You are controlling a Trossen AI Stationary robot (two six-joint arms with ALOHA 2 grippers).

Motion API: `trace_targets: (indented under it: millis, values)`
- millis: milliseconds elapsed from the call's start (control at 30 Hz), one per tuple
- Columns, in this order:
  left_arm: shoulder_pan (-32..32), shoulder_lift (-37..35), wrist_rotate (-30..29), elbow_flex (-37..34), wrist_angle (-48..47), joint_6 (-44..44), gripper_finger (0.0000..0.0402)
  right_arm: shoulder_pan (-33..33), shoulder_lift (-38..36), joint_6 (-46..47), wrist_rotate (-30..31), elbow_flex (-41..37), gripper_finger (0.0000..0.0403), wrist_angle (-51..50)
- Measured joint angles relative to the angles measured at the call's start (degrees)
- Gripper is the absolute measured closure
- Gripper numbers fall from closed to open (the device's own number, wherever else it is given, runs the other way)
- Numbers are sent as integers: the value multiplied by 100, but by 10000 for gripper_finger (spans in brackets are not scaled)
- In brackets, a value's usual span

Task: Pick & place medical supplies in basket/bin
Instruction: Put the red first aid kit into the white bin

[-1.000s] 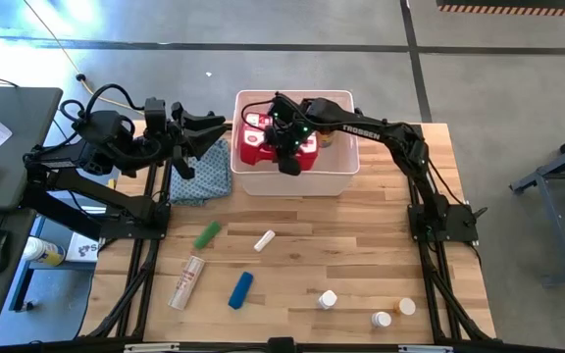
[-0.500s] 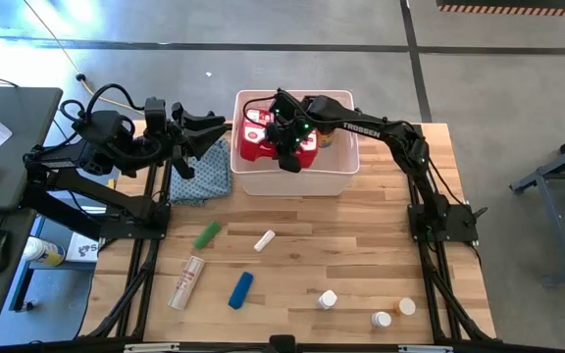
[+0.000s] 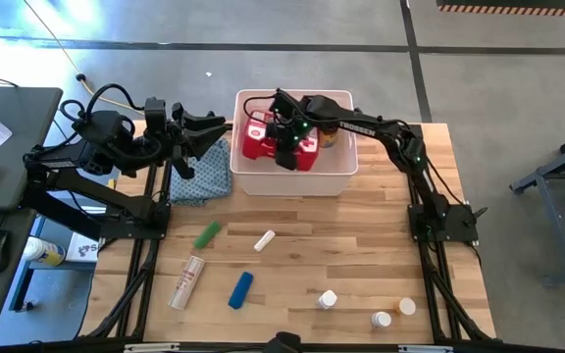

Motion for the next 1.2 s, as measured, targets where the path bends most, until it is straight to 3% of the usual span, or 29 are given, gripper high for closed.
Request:
trace_targets:
  millis: [267,1000,1200]
  values:
    - [-1,1,-2,0,0,0,231,-6,0,146,-228,0,357,16]
    - [-2,1,-22,2,-190,-174,231,130,704,-748,303,17,357,313]
    - [-1,1,-20,2,-191,-195,231,139,737,-893,583,18,318,698]
